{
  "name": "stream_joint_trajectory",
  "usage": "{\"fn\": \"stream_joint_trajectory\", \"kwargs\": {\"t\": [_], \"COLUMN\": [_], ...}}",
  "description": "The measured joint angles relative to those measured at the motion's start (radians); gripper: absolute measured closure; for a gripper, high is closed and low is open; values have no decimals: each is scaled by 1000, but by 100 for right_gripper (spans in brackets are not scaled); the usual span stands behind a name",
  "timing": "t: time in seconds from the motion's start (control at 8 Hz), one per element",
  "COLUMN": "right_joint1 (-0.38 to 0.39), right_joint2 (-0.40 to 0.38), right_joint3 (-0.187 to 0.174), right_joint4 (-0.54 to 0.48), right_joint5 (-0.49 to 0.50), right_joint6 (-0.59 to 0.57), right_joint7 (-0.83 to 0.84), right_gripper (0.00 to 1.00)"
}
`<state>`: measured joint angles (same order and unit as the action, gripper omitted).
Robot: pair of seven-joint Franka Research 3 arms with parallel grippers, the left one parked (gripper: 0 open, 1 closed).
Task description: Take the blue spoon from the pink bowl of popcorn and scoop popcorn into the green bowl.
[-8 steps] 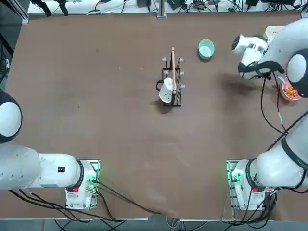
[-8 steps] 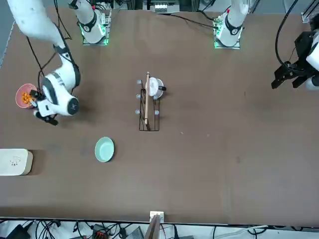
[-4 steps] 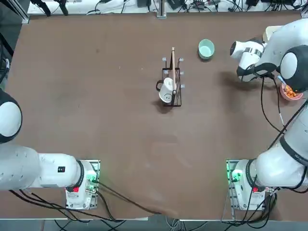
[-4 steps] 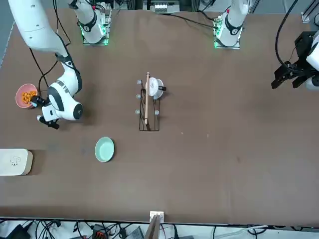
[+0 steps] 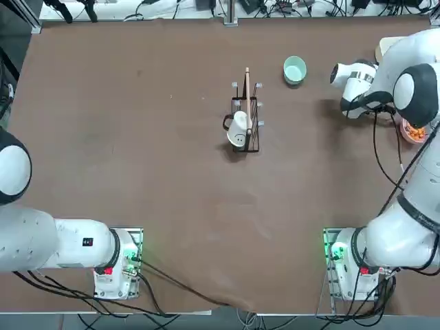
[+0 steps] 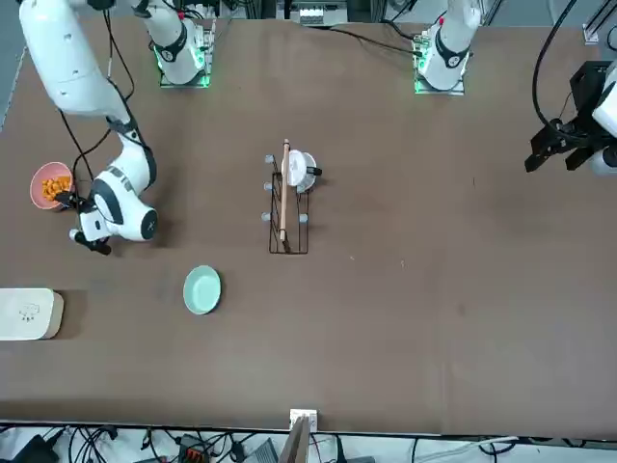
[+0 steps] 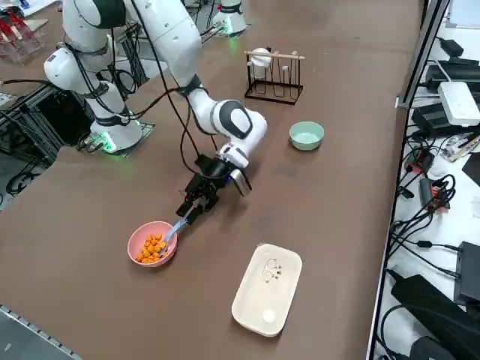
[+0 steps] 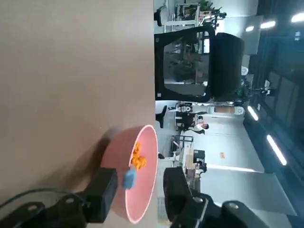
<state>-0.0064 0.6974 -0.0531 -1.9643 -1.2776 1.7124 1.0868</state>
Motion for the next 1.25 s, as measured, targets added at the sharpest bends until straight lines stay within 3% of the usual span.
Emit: {"fn": "stream_joint_trajectory", "kwargs": {"t": [0.62, 0.88, 1.25], "right_joint1": [-2, -2, -2], "right_joint2": [24, 24, 26], "right_joint3": [-17, -17, -17], "right_joint4": [9, 10, 11], "right_joint5": [-6, -6, -6], "right_joint6": [-4, -5, -5], "right_joint7": [17, 20, 32], "right_gripper": [47, 64, 74]}}
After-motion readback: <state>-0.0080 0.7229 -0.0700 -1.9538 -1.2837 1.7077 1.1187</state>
